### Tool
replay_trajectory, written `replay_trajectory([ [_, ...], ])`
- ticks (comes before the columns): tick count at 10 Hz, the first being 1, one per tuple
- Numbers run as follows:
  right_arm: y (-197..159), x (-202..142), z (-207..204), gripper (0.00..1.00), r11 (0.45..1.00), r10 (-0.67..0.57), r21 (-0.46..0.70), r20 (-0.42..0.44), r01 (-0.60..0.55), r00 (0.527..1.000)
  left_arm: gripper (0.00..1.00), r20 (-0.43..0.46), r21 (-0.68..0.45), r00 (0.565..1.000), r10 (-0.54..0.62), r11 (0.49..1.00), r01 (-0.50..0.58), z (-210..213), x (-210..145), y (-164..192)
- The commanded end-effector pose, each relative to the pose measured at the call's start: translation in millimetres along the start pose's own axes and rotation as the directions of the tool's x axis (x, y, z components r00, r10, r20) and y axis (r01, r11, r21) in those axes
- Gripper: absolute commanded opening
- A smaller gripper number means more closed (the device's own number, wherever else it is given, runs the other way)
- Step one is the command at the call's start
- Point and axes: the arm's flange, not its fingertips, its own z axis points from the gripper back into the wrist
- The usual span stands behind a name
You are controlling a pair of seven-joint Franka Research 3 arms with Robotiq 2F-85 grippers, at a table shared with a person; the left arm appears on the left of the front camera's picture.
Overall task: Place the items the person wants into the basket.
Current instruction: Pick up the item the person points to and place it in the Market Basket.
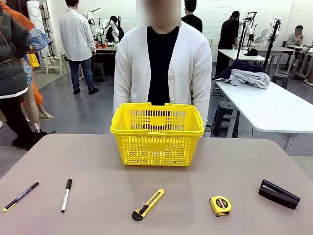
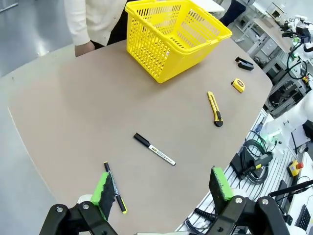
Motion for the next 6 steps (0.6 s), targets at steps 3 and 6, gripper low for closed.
replay_trajectory([
  [3,-1.0,-0.3,-1.7,1.00,1.000,0.009,0.016,0.016,-0.009,1.000,1.00,0.010,-0.002,1.000,-0.006,1.000,0.006,2.2,-1.0,0.9],
  [6,-1.0,-0.3,-1.7,1.00,1.000,0.009,0.016,0.016,-0.009,1.000,1.00,0.010,-0.002,1.000,-0.006,1.000,0.006,2.2,-1.0,0.9],
])
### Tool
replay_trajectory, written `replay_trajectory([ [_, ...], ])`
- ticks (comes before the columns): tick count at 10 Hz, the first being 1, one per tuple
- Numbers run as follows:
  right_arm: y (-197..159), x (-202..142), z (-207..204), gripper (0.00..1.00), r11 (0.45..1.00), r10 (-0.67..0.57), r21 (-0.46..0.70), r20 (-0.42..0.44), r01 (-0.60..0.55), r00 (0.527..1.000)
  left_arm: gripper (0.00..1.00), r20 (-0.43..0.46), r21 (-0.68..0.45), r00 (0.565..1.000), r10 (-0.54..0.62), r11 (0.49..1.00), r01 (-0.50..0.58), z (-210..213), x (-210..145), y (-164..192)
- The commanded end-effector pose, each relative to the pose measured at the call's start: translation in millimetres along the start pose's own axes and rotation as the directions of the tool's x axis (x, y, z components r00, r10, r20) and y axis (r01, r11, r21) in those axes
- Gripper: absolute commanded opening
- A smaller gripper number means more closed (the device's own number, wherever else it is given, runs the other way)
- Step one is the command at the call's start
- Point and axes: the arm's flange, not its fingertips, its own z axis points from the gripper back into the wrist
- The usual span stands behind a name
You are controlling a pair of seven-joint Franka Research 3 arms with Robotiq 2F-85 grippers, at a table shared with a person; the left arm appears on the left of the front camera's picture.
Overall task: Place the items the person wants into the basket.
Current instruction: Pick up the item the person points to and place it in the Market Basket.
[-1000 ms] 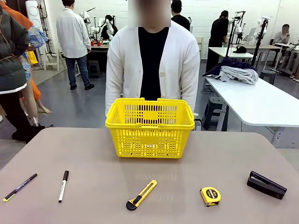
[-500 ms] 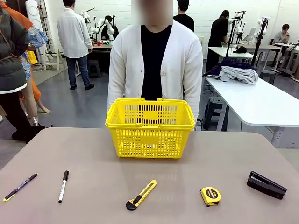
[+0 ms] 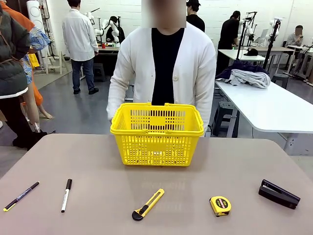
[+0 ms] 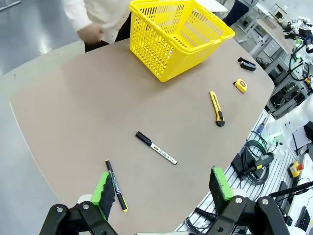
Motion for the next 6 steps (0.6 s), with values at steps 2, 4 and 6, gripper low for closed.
replay_trajectory([
  [2,-1.5,1.0,-0.2,1.00,1.000,0.018,0.013,0.016,-0.018,1.000,1.00,0.013,-0.013,1.000,-0.015,1.000,0.016,0.7,0.0,0.5],
  [4,-1.5,1.0,-0.2,1.00,1.000,0.018,0.013,0.016,-0.018,1.000,1.00,0.013,-0.013,1.000,-0.015,1.000,0.016,0.7,0.0,0.5],
  [6,-1.5,1.0,-0.2,1.00,1.000,0.018,0.013,0.016,-0.018,1.000,1.00,0.013,-0.013,1.000,-0.015,1.000,0.016,0.7,0.0,0.5],
])
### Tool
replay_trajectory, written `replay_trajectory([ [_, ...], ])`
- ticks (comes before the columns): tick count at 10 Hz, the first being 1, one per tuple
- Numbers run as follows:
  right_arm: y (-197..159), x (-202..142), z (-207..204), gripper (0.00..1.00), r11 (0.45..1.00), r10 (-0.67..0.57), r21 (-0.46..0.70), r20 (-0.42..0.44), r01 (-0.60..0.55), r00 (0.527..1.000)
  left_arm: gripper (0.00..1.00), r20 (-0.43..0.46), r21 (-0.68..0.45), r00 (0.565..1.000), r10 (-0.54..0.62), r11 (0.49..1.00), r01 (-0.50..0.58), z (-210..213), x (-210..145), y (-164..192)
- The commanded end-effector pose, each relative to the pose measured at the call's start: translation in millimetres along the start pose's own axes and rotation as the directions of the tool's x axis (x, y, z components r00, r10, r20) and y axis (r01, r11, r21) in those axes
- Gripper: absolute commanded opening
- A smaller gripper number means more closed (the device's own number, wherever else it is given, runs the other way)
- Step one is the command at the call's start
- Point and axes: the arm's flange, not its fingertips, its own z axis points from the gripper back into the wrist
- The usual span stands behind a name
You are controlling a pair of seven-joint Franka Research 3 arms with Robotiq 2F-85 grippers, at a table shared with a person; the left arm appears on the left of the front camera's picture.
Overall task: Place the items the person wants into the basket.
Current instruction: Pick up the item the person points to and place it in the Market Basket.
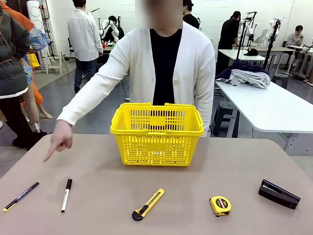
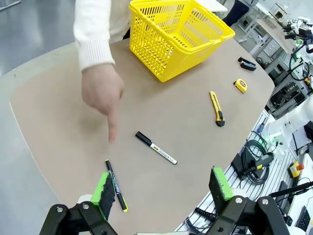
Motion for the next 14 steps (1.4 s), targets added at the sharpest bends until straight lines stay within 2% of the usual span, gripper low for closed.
replay_trajectory([
  [1,-2,2,0,1.00,1.000,0.016,0.014,0.023,-0.016,1.000,1.00,0.014,-0.014,1.000,-0.015,1.000,0.015,1,0,1],
  [11,-2,2,0,1.00,1.000,0.016,0.014,0.023,-0.016,1.000,1.00,0.000,0.001,1.000,0.001,1.000,-0.001,0,0,0],
  [12,-2,2,0,1.00,1.000,0.016,0.014,0.023,-0.016,1.000,1.00,-0.093,0.142,0.996,-0.003,0.990,0.017,-12,6,-9],
  [14,-2,2,0,1.00,1.000,0.016,0.014,0.023,-0.016,1.000,1.00,-0.281,0.260,0.952,-0.124,0.945,0.200,-43,14,-35],
])
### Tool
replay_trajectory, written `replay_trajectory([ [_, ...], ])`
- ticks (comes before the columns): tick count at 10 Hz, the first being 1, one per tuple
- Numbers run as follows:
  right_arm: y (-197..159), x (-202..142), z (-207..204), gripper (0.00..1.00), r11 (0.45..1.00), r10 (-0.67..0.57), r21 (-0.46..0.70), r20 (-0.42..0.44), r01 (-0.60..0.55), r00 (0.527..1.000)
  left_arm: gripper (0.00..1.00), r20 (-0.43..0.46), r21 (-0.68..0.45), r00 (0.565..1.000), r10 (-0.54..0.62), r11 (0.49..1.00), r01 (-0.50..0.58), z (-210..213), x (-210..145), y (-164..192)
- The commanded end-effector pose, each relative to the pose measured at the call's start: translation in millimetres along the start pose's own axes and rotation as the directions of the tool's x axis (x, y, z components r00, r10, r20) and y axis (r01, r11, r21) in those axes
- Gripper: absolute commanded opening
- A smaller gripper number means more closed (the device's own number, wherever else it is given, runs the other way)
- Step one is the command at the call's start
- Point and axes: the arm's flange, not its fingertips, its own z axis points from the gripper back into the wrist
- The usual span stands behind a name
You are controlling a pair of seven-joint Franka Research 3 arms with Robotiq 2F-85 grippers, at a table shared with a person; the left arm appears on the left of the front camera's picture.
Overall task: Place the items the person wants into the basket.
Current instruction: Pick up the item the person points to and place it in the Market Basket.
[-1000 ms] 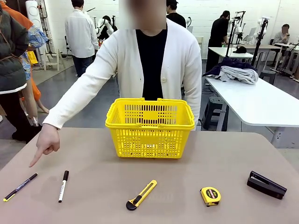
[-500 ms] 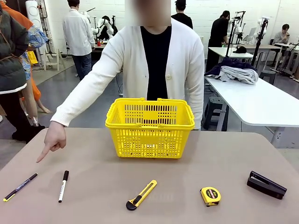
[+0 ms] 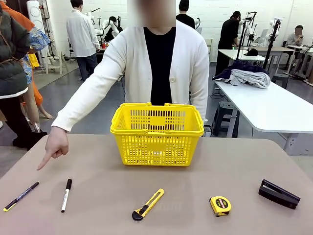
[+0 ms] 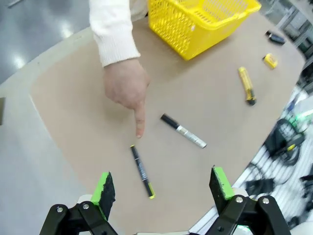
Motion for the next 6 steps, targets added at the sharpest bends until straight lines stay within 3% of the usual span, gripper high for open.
replay_trajectory([
  [1,-1,2,0,1.00,1.000,0.015,0.010,0.018,-0.016,1.000,1.00,-0.171,0.153,0.981,-0.087,0.982,0.113,-26,9,-35],
  [3,-1,2,0,1.00,1.000,0.015,0.010,0.018,-0.016,1.000,1.00,-0.264,0.146,0.961,-0.087,0.981,0.129,-54,15,-50],
  [6,-1,2,0,1.00,1.000,0.015,0.010,0.018,-0.016,1.000,1.00,-0.369,0.031,0.927,-0.071,0.996,0.089,-119,12,-48],
])
